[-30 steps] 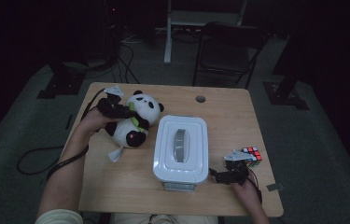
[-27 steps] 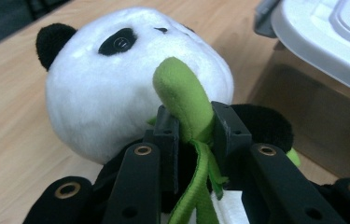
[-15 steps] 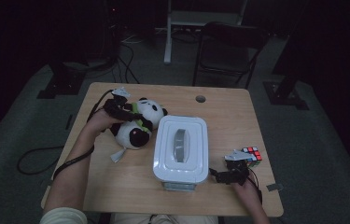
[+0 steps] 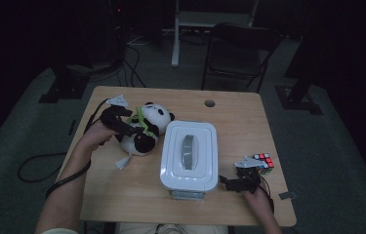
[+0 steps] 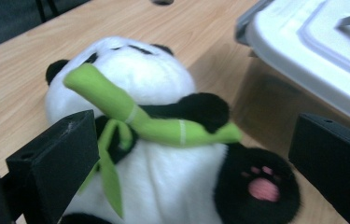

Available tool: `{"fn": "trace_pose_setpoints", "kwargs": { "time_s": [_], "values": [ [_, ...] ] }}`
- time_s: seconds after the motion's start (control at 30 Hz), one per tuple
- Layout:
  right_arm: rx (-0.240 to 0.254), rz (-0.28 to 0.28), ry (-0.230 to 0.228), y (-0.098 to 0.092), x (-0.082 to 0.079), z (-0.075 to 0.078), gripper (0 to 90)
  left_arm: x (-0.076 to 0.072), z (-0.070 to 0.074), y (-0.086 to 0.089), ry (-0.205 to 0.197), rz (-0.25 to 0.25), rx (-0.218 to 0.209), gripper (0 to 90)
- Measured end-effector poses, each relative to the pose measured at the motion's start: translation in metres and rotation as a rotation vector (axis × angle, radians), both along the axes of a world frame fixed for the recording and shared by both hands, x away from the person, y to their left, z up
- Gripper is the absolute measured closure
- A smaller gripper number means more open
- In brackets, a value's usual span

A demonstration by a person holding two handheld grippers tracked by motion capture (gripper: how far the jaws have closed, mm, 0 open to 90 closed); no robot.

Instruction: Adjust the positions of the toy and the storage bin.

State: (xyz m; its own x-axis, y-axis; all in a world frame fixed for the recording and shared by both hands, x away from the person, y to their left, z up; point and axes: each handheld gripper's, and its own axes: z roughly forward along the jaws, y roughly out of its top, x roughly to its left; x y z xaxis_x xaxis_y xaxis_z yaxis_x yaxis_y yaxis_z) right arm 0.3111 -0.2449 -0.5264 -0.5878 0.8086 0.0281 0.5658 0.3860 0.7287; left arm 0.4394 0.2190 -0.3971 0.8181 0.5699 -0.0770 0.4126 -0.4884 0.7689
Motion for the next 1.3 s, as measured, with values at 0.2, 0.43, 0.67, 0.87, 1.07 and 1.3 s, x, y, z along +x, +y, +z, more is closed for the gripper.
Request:
{"fn": "trace_pose_setpoints", "kwargs": {
  "time_s": [0.2, 0.43, 0.67, 0.87, 1.07, 1.3],
  "values": [
    [-0.003, 0.001, -0.001, 0.000, 0.000, 0.000, 13.7, -0.025, -0.009, 0.003, -0.042, -0.019, -0.027, 2.4],
    [-0.007, 0.001, -0.003, 0.001, 0.000, 0.000, 13.7, -0.054, -0.022, 0.009, -0.042, -0.033, -0.066, 2.4],
    [-0.015, 0.001, -0.007, 0.001, 0.000, 0.000, 13.8, -0.079, -0.032, 0.005, -0.042, -0.058, -0.083, 2.4],
    [-0.019, 0.001, -0.008, 0.002, -0.001, 0.000, 13.7, -0.097, -0.048, -0.004, -0.044, -0.066, -0.080, 2.4],
    [-0.021, 0.000, -0.008, 0.002, -0.001, 0.000, 13.7, -0.111, -0.060, -0.008, -0.056, -0.061, -0.072, 2.4],
    [-0.022, 0.001, -0.008, 0.002, -0.001, 0.000, 13.7, -0.120, -0.077, -0.007, -0.057, -0.039, -0.078, 2.4]
  ]
}}
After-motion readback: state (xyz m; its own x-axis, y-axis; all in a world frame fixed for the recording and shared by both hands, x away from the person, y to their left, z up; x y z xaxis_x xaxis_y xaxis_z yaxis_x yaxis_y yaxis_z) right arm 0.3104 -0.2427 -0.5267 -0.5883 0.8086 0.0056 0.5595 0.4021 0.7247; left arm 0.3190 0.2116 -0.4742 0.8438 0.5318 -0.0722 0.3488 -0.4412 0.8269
